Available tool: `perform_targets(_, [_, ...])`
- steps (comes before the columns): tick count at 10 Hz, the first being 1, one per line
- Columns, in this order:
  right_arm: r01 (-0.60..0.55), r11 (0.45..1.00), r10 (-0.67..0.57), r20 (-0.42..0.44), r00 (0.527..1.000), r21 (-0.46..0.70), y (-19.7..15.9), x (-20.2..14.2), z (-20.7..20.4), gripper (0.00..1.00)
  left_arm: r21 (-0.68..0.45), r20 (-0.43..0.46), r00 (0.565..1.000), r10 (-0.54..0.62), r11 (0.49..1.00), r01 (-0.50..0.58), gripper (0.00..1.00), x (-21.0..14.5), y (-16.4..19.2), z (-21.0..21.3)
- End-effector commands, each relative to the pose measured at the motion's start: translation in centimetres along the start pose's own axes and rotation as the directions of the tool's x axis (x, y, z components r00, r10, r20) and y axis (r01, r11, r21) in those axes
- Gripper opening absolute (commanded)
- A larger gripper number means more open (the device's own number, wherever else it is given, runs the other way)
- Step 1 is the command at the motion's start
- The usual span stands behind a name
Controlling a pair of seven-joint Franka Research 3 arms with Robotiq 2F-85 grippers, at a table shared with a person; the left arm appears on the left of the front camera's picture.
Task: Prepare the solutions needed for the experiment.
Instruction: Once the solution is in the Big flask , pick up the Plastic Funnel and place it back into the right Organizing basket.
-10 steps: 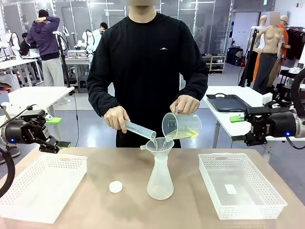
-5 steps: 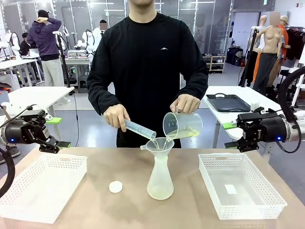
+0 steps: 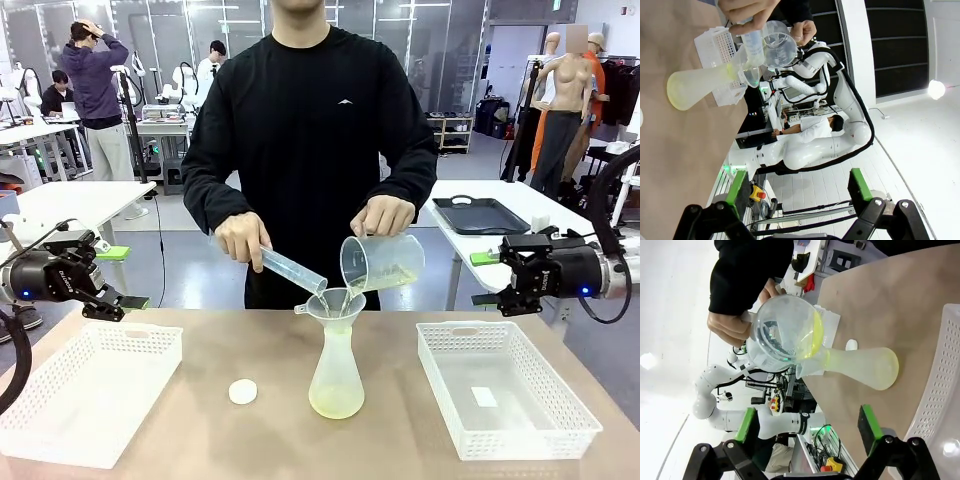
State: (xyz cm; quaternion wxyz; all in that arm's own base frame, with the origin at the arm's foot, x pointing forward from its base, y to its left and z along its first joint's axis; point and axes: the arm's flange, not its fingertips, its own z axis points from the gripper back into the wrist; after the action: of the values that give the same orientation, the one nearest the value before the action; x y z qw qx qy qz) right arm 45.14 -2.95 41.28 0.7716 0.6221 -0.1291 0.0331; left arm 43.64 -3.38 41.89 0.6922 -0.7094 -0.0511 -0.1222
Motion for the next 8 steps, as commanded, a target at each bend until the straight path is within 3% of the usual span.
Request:
perform_targets(1, [0.002,1.000,-0.002,-0.016,1.000,-0.008,0.05,-0.10,-0.17,1.00,-0.002,-0.002,1.000,0.003,1.000,-0.003,1.00,0.10,-0.26,-0.02])
perform_targets(8, [0.002,1.000,-0.002,-0.016,1.000,-0.008,0.05,-0.10,-0.17,1.00,-0.002,-0.002,1.000,0.003,1.000,-0.003,1.00,0.10,-0.26,-0.02])
